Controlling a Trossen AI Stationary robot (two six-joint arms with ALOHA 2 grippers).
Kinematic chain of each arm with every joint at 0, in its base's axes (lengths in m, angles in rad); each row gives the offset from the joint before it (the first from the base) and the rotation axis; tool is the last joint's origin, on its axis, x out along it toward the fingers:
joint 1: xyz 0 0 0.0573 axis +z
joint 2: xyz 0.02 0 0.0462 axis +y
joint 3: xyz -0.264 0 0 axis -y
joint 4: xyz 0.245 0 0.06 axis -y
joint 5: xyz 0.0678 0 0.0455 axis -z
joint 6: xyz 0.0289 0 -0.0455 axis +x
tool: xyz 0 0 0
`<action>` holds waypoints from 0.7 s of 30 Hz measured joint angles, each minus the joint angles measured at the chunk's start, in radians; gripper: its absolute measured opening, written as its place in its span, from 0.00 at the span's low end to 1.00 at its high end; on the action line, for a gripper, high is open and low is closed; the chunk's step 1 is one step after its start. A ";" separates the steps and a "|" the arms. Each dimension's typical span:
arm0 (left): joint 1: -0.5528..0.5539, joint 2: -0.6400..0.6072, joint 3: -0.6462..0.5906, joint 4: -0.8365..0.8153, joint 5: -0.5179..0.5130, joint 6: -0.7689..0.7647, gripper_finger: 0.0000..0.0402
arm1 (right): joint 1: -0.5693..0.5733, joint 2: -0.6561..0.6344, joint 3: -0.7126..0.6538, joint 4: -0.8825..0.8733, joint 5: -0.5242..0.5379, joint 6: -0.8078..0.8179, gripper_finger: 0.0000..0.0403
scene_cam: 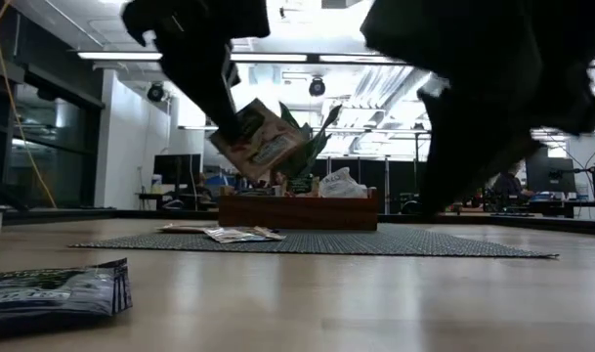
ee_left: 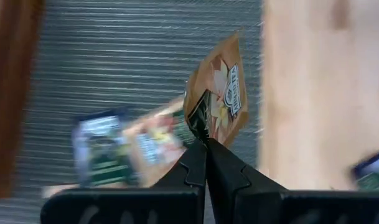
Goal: Pick & Place Tea
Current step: Put the brown tea bag into the middle section of the wooden organizer
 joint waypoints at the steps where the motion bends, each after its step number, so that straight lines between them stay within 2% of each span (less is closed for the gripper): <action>1: 0.021 0.000 0.025 -0.043 0.000 0.047 0.00 | 0.003 0.000 -0.022 0.040 0.000 0.000 0.00; 7: 0.148 0.000 0.133 -0.167 -0.001 0.272 0.00 | 0.008 0.000 -0.119 0.236 0.003 -0.018 0.00; 13: 0.252 0.000 0.174 -0.199 -0.007 0.463 0.00 | 0.007 0.000 -0.140 0.272 0.002 -0.034 0.00; 21: 0.310 0.043 0.176 -0.146 -0.168 0.681 0.00 | 0.007 0.000 -0.140 0.274 0.011 -0.044 0.00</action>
